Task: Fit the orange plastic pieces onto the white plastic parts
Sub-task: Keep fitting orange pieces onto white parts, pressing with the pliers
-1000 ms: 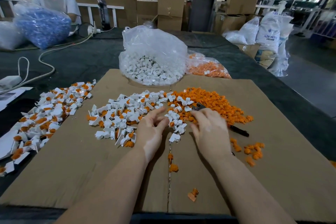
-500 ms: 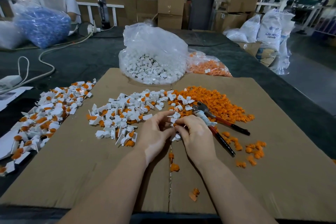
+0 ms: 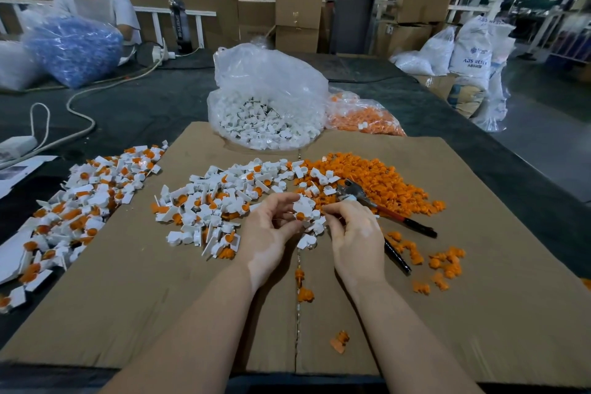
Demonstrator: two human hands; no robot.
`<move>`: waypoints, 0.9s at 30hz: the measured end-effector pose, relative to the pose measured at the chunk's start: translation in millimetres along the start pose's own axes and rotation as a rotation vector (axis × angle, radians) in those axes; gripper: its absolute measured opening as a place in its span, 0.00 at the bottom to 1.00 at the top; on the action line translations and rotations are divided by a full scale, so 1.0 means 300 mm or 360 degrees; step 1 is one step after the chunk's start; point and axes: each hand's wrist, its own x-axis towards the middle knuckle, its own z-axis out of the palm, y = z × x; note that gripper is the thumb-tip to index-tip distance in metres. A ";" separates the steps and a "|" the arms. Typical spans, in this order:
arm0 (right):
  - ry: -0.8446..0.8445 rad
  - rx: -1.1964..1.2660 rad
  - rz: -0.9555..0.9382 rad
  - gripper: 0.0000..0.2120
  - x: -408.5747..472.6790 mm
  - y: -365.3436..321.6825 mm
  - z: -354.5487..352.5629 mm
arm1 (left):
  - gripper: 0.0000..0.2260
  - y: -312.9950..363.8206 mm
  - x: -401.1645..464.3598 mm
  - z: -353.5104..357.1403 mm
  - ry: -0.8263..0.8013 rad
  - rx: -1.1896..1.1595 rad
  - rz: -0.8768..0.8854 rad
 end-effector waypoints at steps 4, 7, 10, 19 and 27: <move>0.0018 -0.0011 0.0019 0.05 0.000 0.006 0.004 | 0.17 -0.001 -0.001 0.002 0.0028 0.0051 0.0015; 0.0088 -0.0014 0.0088 0.05 0.001 0.010 0.007 | 0.16 -0.001 -0.002 0.003 0.0046 0.0054 0.0002; 0.0116 -0.0024 0.0111 0.05 0.000 0.012 0.010 | 0.14 0.000 -0.002 0.004 0.0052 0.0072 0.0002; 0.0139 -0.0427 0.0394 0.10 0.000 0.033 0.007 | 0.11 -0.014 0.014 0.014 0.0247 0.0604 0.0027; -0.0087 -0.0790 0.0446 0.13 0.002 0.032 0.017 | 0.18 -0.024 0.034 0.041 0.0300 0.1162 -0.0168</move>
